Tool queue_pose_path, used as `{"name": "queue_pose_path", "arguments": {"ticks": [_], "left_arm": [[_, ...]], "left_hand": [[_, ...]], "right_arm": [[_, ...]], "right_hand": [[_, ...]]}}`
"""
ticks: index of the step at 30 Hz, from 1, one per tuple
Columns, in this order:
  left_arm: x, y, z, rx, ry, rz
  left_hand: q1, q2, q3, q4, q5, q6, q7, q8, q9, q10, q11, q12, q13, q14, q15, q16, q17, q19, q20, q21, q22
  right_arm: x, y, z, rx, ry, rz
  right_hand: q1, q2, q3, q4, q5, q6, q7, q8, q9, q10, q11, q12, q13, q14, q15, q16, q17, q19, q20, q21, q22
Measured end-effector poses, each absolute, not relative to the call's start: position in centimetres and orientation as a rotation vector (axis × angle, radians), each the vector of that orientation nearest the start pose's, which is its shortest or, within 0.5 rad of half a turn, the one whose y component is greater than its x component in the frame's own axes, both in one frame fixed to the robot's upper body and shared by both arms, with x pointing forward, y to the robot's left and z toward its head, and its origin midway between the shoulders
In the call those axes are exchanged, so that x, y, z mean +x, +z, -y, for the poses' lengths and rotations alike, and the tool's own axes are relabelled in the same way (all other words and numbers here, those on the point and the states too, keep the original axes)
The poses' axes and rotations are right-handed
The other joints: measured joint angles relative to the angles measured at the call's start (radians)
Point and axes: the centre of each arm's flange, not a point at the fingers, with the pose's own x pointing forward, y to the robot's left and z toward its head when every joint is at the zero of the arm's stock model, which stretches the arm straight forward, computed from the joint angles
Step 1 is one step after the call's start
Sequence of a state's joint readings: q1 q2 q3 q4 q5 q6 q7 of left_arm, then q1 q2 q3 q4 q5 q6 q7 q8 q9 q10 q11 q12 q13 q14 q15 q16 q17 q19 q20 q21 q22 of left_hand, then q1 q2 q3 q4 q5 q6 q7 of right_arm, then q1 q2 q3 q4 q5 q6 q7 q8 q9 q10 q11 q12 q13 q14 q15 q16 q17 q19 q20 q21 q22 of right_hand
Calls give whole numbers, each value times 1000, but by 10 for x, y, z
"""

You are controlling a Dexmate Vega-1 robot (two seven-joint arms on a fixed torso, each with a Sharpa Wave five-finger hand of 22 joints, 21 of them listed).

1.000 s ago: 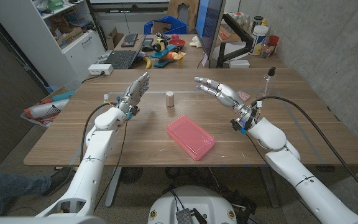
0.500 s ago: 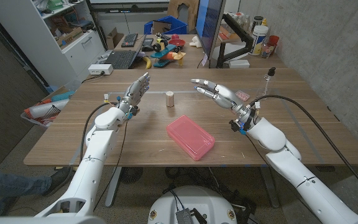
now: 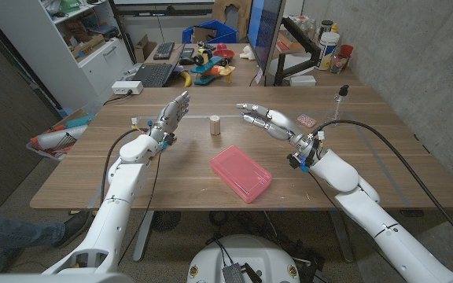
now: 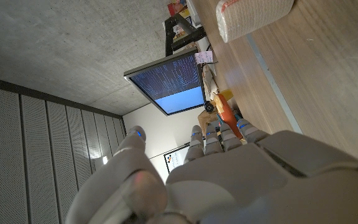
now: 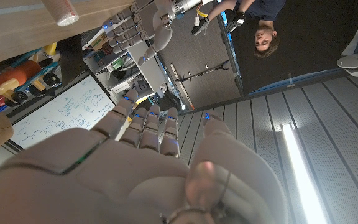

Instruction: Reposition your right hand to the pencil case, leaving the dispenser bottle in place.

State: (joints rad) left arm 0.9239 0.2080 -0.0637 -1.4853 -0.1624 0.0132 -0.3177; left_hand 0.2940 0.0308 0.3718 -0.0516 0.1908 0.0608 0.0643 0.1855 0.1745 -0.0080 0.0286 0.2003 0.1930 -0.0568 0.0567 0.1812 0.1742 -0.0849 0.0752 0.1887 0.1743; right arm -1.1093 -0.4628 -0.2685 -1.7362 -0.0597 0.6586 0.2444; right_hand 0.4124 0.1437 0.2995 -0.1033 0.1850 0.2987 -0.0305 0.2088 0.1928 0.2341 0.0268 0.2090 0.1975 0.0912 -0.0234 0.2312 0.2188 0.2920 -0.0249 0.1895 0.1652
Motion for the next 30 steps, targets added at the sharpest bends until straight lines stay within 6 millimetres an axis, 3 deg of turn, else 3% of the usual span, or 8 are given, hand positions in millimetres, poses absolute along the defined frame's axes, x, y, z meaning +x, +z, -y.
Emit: {"name": "queue_pose_path", "arguments": {"ticks": [30], "left_arm": [[637,-2,-298,106,-223,555]], "left_hand": [[0,0,-3,-2,0,0,0,0,0,0,0,0,0,-6,6,0,0,-2,2,0,0]], "right_arm": [[491,-29,137,-761,587,1138]], "right_hand": [[0,0,0,0,4,5,-5,0,0,0,-7,0,0,0,0,-6,-4,0,0,0,0]]}}
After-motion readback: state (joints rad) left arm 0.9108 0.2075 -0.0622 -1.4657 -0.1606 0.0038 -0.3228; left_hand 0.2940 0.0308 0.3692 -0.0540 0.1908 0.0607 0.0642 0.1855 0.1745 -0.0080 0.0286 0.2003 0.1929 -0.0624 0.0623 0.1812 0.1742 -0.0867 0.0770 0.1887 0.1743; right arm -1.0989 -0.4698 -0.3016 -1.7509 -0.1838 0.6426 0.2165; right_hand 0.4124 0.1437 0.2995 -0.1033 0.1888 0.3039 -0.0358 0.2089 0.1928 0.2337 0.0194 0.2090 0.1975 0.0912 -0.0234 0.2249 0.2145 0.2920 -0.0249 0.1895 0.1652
